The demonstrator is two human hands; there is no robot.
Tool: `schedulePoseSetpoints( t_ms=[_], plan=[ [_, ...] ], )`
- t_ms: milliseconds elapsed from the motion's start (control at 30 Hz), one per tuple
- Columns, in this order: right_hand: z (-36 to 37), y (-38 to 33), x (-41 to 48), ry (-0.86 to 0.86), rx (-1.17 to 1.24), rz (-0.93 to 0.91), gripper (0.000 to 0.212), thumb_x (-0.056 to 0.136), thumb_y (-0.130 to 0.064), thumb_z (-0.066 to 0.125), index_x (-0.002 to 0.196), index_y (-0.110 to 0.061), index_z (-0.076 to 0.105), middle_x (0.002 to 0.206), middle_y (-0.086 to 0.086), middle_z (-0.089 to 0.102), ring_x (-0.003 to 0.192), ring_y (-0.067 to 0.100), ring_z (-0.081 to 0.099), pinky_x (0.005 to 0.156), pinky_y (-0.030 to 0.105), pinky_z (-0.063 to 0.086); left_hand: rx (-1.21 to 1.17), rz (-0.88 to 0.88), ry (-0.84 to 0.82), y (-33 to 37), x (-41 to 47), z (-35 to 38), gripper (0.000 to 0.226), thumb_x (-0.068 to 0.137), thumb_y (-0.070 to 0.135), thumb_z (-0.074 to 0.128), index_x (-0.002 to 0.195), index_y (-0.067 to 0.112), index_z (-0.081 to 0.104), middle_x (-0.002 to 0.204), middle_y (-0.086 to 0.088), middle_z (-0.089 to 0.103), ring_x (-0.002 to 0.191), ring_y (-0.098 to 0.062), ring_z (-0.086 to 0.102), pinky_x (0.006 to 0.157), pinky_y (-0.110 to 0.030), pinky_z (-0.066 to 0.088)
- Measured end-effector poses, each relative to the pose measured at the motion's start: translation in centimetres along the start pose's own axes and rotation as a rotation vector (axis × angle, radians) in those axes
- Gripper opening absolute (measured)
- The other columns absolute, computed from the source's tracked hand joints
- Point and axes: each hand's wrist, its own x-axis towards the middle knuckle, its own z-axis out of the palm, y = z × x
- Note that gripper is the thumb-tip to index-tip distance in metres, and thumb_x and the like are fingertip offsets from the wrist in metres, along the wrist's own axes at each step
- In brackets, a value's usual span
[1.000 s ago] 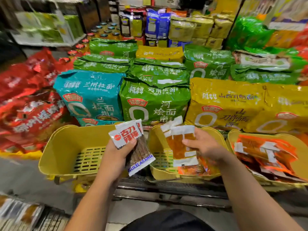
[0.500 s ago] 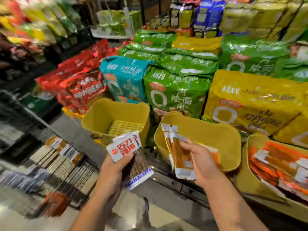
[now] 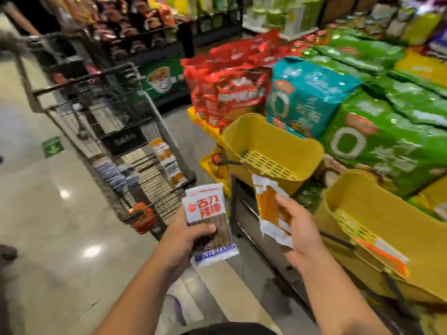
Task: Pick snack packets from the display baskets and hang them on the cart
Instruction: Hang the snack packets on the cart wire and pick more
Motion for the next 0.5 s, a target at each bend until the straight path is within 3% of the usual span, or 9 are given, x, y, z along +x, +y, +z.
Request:
schedulePoseSetpoints(
  t_ms=[133, 267, 333, 433, 500],
  plan=[
    [7.6, 2.0, 1.8, -0.059, -0.051, 0.025, 0.027, 0.100, -0.030, 0.059, 0.121, -0.019, 0.072, 0.115, 0.007, 0.075, 0.103, 0.024, 0.072, 0.058, 0.028, 0.058, -0.043, 0.005, 0.108, 1.9, 0.8, -7.5, 0.055, 0.080, -0.011, 0.068, 0.128, 0.014, 0.059, 0.113, -0.010, 0.076, 0.106, -0.030, 0.071, 0.093, -0.045, 0.055],
    [15.9, 4.3, 3.5, -0.172, -0.111, 0.047, 0.029, 0.099, -0.032, 0.059, 0.125, -0.024, 0.070, 0.119, 0.002, 0.074, 0.110, 0.022, 0.070, 0.067, 0.031, 0.060, -0.098, 0.018, 0.219, 4.3, 1.8, -15.9, 0.043, 0.086, -0.011, 0.066, 0.123, 0.010, 0.064, 0.108, -0.010, 0.077, 0.100, -0.028, 0.073, 0.084, -0.038, 0.057],
    [20.2, 5.7, 4.5, -0.257, -0.145, 0.047, 0.033, 0.095, -0.032, 0.063, 0.127, -0.024, 0.069, 0.120, 0.002, 0.074, 0.107, 0.021, 0.071, 0.066, 0.031, 0.060, -0.106, 0.028, 0.266, 5.2, 2.5, -20.2, 0.041, 0.087, -0.010, 0.065, 0.123, 0.009, 0.064, 0.108, -0.011, 0.077, 0.099, -0.028, 0.073, 0.083, -0.037, 0.058],
    [25.4, 7.3, 5.7, -0.378, -0.229, 0.023, 0.043, 0.086, -0.028, 0.070, 0.129, -0.025, 0.068, 0.117, 0.002, 0.074, 0.093, 0.014, 0.073, 0.071, 0.034, 0.061, -0.120, 0.042, 0.318, 6.4, 3.6, -25.4, 0.038, 0.090, -0.007, 0.063, 0.123, 0.013, 0.065, 0.111, -0.011, 0.076, 0.107, -0.034, 0.071, 0.098, -0.048, 0.055],
    [28.2, 8.4, 6.3, -0.424, -0.281, 0.027, 0.038, 0.088, -0.022, 0.070, 0.126, -0.025, 0.069, 0.113, 0.002, 0.074, 0.088, 0.014, 0.073, 0.078, 0.040, 0.061, -0.131, 0.052, 0.363, 7.2, 4.1, -28.4, 0.035, 0.092, -0.005, 0.061, 0.119, 0.016, 0.065, 0.110, -0.010, 0.077, 0.104, -0.032, 0.072, 0.098, -0.049, 0.055]
  ],
)
